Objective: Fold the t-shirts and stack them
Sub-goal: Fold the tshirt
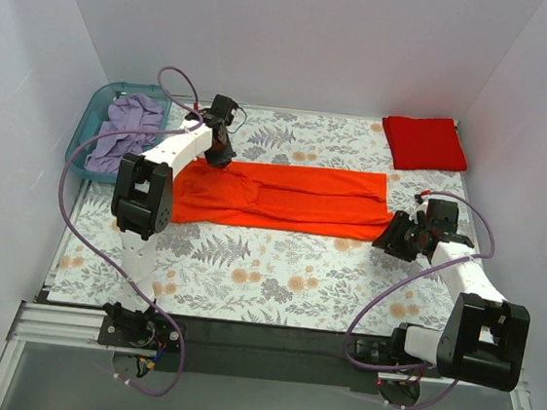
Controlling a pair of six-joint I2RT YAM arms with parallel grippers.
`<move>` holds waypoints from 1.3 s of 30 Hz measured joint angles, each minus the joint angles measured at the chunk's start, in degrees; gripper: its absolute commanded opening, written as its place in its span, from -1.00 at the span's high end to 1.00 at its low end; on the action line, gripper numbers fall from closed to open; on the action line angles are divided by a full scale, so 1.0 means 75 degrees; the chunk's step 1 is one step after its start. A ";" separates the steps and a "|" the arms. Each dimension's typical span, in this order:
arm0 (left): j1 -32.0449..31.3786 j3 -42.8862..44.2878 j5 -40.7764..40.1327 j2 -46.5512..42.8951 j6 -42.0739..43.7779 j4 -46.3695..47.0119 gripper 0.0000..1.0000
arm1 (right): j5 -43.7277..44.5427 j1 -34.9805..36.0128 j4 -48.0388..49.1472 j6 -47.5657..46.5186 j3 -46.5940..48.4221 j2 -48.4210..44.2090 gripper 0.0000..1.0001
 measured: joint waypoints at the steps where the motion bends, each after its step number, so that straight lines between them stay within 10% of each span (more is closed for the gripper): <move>1: 0.0009 0.0000 -0.0003 0.0000 -0.0035 0.0029 1.00 | 0.0000 0.0000 0.0003 -0.0006 0.0000 0.0003 -0.02; 16: 0.0475 -0.0102 0.0009 -0.0017 -0.0554 0.0694 0.96 | 0.0012 0.0006 0.0003 -0.0012 0.0000 0.0003 -0.02; 27: 0.0527 -0.0178 0.0067 -0.0035 -0.0682 0.0772 -0.20 | 0.0221 0.0006 0.0003 0.0050 0.0003 0.0003 -0.06; 39: 0.0761 -0.2975 0.0230 -0.3197 -0.1011 0.0877 -0.30 | 0.0332 -0.0341 0.0752 0.1201 -0.0108 0.0079 -0.21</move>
